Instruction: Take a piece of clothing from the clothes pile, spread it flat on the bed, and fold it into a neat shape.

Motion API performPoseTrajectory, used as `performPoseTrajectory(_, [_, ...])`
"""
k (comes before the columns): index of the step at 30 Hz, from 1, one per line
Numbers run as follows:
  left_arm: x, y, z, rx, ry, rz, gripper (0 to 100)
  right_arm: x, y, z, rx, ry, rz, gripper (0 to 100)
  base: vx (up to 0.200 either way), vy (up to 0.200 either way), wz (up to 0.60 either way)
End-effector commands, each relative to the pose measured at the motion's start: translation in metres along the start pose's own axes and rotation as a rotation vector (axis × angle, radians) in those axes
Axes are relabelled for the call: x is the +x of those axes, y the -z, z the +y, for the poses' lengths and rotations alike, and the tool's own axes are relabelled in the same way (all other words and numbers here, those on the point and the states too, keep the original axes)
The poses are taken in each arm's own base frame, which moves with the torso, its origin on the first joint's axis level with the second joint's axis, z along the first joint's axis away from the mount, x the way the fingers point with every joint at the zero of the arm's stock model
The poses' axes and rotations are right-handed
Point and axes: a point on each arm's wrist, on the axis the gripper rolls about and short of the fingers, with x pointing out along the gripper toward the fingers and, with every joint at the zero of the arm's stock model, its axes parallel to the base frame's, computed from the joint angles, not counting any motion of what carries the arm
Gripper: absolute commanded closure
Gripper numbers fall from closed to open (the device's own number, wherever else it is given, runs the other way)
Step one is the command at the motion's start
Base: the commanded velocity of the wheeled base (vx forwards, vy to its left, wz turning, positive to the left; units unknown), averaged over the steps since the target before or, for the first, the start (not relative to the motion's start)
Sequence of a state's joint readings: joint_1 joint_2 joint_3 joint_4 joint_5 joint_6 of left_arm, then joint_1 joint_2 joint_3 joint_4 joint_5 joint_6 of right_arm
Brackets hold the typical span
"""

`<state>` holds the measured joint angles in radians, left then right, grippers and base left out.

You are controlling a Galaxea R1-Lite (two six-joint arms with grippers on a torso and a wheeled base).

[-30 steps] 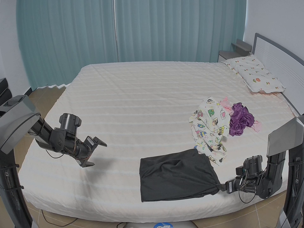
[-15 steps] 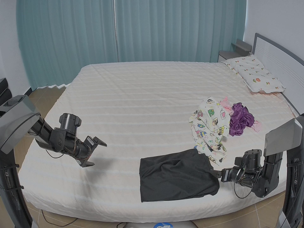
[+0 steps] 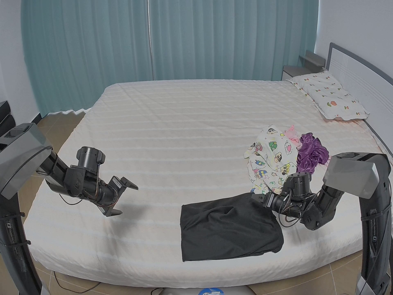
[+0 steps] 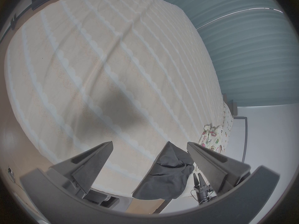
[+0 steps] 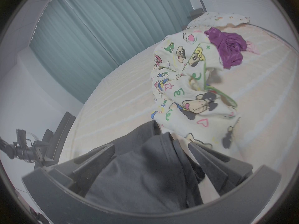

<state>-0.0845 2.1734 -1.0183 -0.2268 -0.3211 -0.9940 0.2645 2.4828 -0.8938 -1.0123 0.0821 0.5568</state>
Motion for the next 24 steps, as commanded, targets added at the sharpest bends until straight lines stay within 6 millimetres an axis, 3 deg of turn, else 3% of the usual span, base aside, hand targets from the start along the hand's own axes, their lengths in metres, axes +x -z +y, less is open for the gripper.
performPoseTrajectory(1, [0.000,0.000,0.000,0.000,-0.001,0.000,0,0.019,0.012,-0.006,0.021,0.009,0.027,0,0.000,0.000,0.00])
performPoseTrajectory(12, [0.000,0.000,0.000,-0.002,0.000,-0.001,0,0.022,0.009,-0.006,0.031,0.011,0.019,0,0.000,0.000,0.00])
performPoseTrajectory(13, [0.000,0.000,0.000,-0.002,0.000,-0.001,0,0.022,0.008,-0.007,0.033,0.014,0.016,100,0.000,0.000,0.00])
performPoseTrajectory(24, [0.000,0.000,0.000,-0.002,0.000,-0.001,0,0.019,-0.002,-0.006,0.085,0.045,-0.046,100,0.000,0.000,0.00])
